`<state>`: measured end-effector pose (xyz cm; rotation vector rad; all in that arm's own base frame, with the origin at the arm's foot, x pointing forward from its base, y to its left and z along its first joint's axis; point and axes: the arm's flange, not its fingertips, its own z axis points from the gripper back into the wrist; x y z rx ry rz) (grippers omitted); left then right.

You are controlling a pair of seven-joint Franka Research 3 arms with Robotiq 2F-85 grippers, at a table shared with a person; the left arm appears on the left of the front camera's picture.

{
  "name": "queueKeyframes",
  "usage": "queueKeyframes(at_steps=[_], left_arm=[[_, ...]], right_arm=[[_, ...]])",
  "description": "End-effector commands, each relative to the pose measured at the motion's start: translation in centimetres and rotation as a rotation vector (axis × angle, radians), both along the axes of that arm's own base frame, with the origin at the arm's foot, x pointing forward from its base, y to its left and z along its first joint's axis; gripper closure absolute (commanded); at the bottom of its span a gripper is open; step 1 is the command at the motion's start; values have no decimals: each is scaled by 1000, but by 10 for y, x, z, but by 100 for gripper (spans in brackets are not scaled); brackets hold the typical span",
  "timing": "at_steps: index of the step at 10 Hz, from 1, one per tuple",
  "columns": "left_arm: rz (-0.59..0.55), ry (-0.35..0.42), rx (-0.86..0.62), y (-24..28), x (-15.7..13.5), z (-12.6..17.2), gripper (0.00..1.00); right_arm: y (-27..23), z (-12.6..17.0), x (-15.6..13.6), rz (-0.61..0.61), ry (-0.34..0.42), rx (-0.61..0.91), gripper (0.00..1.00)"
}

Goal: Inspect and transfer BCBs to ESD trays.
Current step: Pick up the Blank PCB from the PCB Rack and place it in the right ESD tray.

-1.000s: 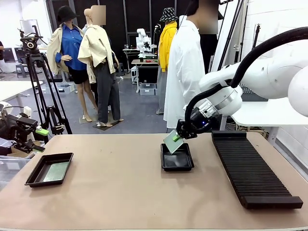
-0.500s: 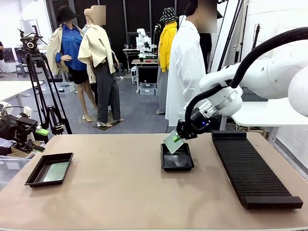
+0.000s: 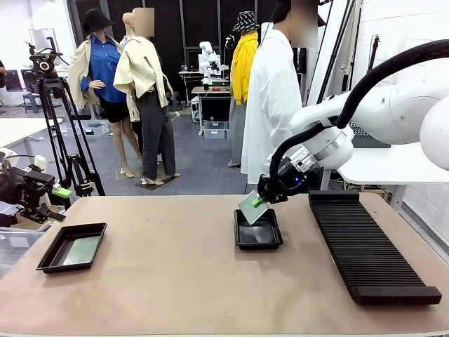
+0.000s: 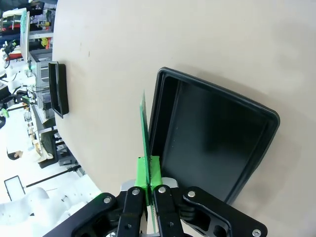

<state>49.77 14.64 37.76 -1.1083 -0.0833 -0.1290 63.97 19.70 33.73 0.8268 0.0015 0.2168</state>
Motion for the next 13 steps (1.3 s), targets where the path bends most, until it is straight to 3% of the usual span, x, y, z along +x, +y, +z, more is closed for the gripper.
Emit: queueKeyframes(at_steps=[1,13], left_arm=[[7,4,4,0,-1,2,0],[7,4,4,0,-1,2,0]], right_arm=[[-5,-10,1,-31,53,2,100],[-1,-42,-8,-60,76,-42,100]])
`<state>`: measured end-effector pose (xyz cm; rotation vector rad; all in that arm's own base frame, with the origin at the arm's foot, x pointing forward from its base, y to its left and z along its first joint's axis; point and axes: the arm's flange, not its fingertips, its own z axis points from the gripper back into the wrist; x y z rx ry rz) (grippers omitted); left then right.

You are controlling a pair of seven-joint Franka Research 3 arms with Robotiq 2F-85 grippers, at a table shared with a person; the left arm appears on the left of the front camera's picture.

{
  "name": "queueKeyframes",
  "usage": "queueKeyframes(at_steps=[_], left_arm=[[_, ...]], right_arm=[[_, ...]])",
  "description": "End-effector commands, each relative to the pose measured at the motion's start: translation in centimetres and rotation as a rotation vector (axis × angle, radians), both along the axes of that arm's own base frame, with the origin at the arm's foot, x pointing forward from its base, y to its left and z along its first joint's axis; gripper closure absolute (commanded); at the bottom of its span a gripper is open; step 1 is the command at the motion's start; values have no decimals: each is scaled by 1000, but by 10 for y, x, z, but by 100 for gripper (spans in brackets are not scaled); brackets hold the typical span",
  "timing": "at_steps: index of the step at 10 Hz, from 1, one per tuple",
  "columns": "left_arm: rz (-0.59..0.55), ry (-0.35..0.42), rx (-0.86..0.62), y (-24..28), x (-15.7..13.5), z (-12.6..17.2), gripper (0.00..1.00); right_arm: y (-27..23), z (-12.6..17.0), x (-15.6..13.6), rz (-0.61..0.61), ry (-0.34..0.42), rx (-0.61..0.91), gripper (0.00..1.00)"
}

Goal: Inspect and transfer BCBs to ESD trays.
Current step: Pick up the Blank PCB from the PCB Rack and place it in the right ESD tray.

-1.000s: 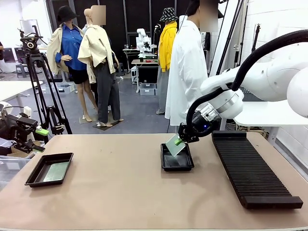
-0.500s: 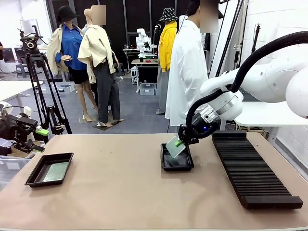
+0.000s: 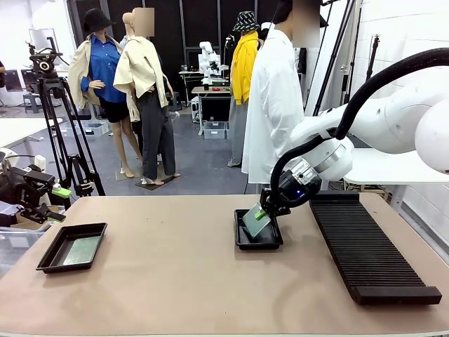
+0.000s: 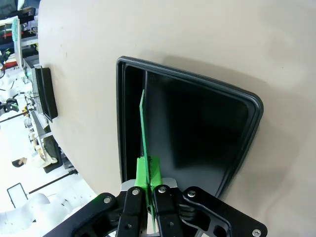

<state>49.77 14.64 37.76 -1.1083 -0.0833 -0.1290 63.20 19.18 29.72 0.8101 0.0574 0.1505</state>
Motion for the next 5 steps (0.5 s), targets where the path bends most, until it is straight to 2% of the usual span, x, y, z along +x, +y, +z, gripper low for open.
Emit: queueKeyframes(at_steps=[1,2,3,5], left_arm=[[7,4,4,0,-1,2,0],[7,4,4,0,-1,2,0],[7,4,4,0,-1,2,0],[7,4,4,0,-1,2,0]], right_arm=[[5,-3,0,-28,4,-22,100],[5,-2,-1,-35,7,-19,100],[5,1,-3,-52,8,-24,91],[5,10,-9,-94,-1,-47,57]])
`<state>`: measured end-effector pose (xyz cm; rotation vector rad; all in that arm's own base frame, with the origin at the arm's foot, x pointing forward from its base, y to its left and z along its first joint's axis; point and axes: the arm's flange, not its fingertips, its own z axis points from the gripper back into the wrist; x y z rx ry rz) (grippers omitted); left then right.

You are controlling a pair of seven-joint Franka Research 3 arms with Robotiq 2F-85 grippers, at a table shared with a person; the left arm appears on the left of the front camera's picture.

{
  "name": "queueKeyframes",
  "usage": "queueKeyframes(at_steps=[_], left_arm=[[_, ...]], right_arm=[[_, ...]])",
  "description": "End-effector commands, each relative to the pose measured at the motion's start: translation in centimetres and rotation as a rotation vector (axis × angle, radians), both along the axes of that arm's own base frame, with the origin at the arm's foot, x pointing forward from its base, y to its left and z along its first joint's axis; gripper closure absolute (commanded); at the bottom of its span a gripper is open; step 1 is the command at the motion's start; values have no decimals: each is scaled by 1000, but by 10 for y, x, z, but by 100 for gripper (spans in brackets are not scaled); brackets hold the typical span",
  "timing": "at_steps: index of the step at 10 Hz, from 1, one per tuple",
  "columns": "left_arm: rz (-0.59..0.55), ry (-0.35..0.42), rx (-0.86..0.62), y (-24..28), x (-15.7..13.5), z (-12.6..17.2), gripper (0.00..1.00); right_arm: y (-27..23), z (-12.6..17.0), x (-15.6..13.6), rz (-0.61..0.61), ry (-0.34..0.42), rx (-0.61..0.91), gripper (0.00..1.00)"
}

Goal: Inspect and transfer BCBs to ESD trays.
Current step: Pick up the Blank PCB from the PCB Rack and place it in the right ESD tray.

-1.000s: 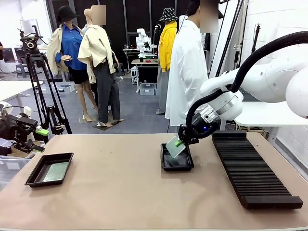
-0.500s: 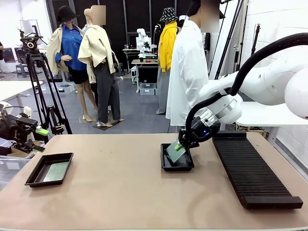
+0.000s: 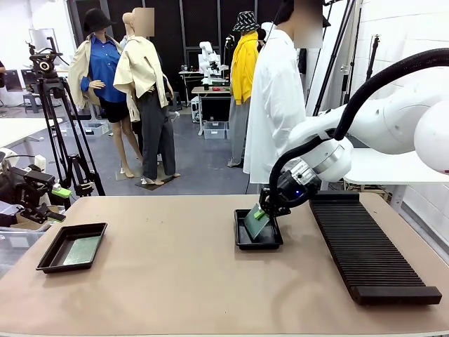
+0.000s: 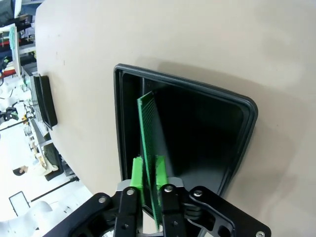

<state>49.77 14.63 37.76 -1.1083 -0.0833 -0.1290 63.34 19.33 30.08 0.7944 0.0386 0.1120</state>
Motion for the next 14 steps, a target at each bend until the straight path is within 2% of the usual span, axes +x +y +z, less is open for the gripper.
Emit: queueKeyframes(at_steps=[1,3,4,10,14], left_arm=[[7,4,4,0,-1,2,0],[7,4,4,0,-1,2,0],[7,4,4,0,-1,2,0],[7,4,4,0,-1,2,0],[7,4,4,0,-1,2,0]], right_arm=[[3,10,-11,-63,10,-34,39],[7,23,-15,-94,46,-80,5],[9,30,-19,-113,54,-94,0],[13,51,-40,-172,80,-159,0],[2,62,-43,-191,87,-171,0]])
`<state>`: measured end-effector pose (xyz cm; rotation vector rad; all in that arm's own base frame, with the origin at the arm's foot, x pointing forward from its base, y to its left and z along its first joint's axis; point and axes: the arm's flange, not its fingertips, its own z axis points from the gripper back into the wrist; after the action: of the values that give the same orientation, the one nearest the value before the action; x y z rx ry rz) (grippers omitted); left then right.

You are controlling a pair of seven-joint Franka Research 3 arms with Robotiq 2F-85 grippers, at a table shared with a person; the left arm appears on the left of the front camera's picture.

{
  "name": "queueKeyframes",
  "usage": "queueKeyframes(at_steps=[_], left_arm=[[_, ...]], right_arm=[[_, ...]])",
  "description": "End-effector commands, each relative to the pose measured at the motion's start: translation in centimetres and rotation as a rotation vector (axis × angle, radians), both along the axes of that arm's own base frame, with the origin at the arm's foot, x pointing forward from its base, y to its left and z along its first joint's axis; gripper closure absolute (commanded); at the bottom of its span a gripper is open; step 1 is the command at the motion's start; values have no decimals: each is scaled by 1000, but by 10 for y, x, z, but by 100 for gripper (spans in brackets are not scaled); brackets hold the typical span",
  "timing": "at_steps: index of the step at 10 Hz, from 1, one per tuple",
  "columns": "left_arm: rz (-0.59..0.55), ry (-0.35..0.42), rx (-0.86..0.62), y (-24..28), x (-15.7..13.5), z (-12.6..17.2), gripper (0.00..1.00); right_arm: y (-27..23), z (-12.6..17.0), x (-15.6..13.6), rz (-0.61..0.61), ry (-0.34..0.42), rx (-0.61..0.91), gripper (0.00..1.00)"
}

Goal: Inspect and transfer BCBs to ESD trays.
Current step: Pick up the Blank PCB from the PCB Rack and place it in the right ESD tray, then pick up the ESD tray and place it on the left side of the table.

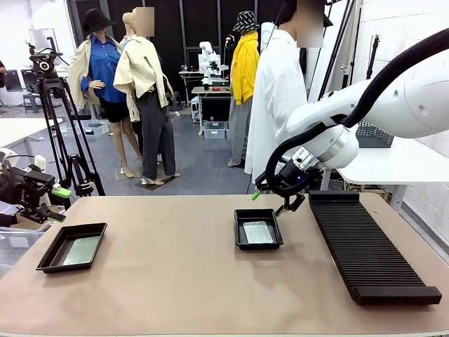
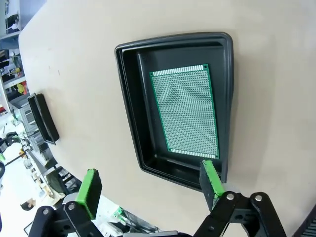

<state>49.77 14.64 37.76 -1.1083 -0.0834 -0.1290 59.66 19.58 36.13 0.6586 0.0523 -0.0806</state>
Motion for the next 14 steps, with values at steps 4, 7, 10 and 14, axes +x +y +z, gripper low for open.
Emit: queueKeyframes(at_steps=[4,7,10,14], left_arm=[[7,4,4,0,-1,2,0],[7,4,4,0,-1,2,0],[7,4,4,0,-1,2,0],[7,4,4,0,-1,2,0]], right_arm=[[-1,1,0,-3,0,-5,0],[-1,1,0,-3,0,-5,0],[-1,1,0,-3,0,-5,0],[-1,1,0,-3,0,-5,0]])
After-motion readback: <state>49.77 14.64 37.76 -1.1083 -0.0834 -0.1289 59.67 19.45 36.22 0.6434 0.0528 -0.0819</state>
